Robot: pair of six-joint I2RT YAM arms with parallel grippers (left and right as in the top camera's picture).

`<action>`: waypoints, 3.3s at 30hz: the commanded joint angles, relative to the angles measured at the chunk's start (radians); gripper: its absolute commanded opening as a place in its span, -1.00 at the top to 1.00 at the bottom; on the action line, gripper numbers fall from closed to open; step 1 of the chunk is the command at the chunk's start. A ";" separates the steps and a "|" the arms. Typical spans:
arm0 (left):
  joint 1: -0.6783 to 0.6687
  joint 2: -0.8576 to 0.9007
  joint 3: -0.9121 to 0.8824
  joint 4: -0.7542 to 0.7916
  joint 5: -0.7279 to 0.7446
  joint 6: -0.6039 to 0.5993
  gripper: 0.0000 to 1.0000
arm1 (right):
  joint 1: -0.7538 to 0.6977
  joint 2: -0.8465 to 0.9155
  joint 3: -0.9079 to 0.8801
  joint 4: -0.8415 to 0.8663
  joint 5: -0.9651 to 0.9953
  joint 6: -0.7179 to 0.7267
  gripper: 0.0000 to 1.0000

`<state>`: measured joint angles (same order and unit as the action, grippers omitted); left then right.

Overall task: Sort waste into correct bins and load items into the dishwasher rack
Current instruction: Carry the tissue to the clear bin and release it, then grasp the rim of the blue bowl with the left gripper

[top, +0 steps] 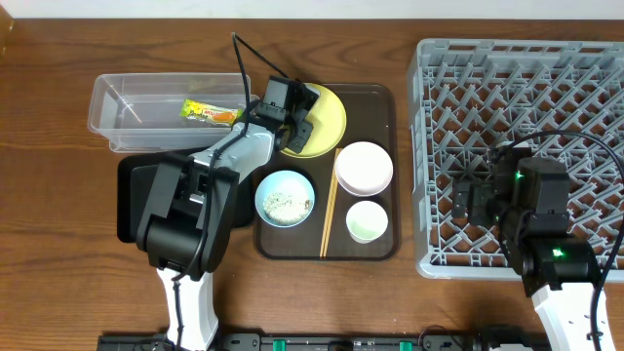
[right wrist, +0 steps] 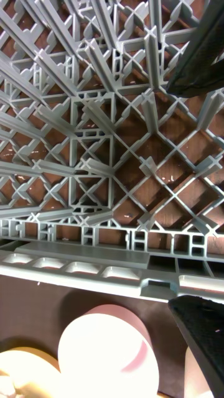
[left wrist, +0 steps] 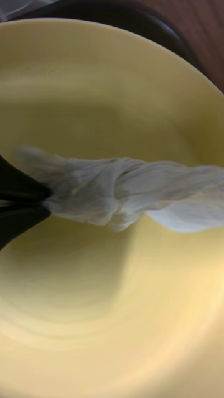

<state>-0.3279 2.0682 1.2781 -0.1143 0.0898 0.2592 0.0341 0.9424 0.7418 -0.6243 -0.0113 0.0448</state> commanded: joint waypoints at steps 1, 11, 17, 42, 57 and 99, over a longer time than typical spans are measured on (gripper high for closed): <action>-0.001 -0.030 0.009 -0.027 -0.011 -0.104 0.88 | -0.014 0.000 0.023 -0.002 -0.008 0.010 -0.99; 0.005 -0.262 0.009 -0.153 -0.013 -0.353 0.88 | -0.014 0.000 0.023 -0.006 -0.008 0.010 -0.99; 0.068 -0.399 0.009 -0.184 -0.014 -0.508 0.88 | -0.014 0.000 0.023 -0.008 -0.008 0.010 -0.98; 0.327 -0.391 -0.013 -0.267 -0.056 -0.975 -0.67 | -0.014 0.000 0.023 -0.008 -0.008 0.010 -0.98; 0.016 -0.501 -0.013 -0.572 -0.059 -0.764 -0.83 | -0.014 0.000 0.023 -0.004 -0.008 0.010 -0.99; -0.274 -0.129 -0.017 -0.586 -0.105 -0.750 0.79 | -0.014 0.000 0.023 -0.008 -0.008 0.010 -0.99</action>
<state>-0.5987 1.9339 1.2682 -0.6991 -0.0040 -0.4984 0.0341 0.9424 0.7429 -0.6315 -0.0116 0.0448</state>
